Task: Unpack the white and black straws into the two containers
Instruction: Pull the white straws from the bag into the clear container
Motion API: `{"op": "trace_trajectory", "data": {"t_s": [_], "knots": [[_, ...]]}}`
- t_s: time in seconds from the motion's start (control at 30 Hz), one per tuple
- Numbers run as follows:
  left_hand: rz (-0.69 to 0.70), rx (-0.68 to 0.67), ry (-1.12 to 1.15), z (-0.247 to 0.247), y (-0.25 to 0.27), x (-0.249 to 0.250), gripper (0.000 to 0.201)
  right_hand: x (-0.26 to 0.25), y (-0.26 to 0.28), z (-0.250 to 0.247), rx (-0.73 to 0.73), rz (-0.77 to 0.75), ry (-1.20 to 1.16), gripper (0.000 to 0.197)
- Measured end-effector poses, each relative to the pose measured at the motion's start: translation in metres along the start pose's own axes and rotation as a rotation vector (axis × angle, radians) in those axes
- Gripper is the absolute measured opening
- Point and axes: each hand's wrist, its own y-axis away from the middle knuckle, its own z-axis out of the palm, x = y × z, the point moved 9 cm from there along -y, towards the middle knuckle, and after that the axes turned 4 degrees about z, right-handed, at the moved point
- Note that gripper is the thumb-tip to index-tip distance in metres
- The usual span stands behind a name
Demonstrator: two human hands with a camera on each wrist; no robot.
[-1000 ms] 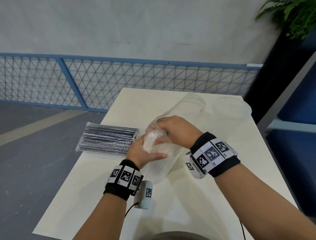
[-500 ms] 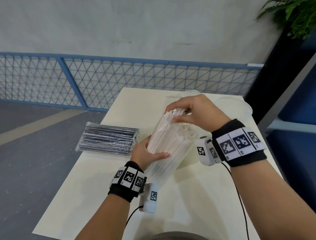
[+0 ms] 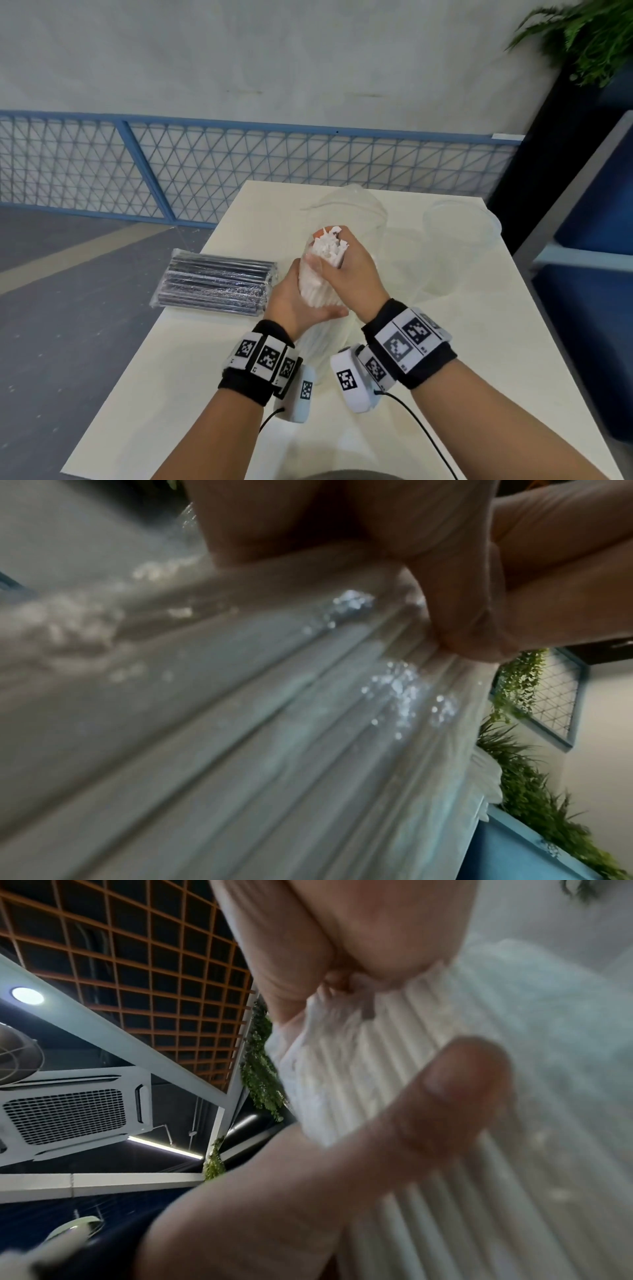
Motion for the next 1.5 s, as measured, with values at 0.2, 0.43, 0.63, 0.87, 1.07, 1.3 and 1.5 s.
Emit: {"op": "trace_trajectory", "data": {"t_s": [0.2, 0.43, 0.63, 0.87, 1.07, 1.3, 1.5], "knots": [[-0.049, 0.059, -0.004, -0.006, 0.0, -0.005, 0.091, -0.01, -0.009, -0.005, 0.057, 0.003, -0.214, 0.017], [-0.095, 0.05, 0.058, -0.004, -0.001, -0.009, 0.106, -0.038, -0.027, -0.045, 0.131, -0.097, -0.431, 0.008], [-0.056, 0.072, 0.009, -0.001, 0.0, -0.007, 0.068, -0.002, -0.016, -0.017, 0.108, 0.138, -0.506, 0.034], [-0.057, 0.083, 0.013, -0.006, -0.002, -0.008, 0.077, -0.011, -0.021, -0.029, 0.188, 0.113, -0.568, 0.01], [-0.042, 0.138, 0.029, -0.013, -0.003, -0.013, 0.06, -0.014, -0.033, -0.055, 0.237, 0.102, -0.76, 0.007], [-0.034, 0.146, 0.068, -0.008, -0.004, -0.012, 0.056, 0.014, -0.023, -0.023, 0.136, 0.258, -0.748, 0.015], [0.018, 0.088, 0.047, -0.002, -0.004, -0.003, 0.057, 0.002, -0.031, -0.021, 0.034, 0.221, -0.743, 0.021]]}}
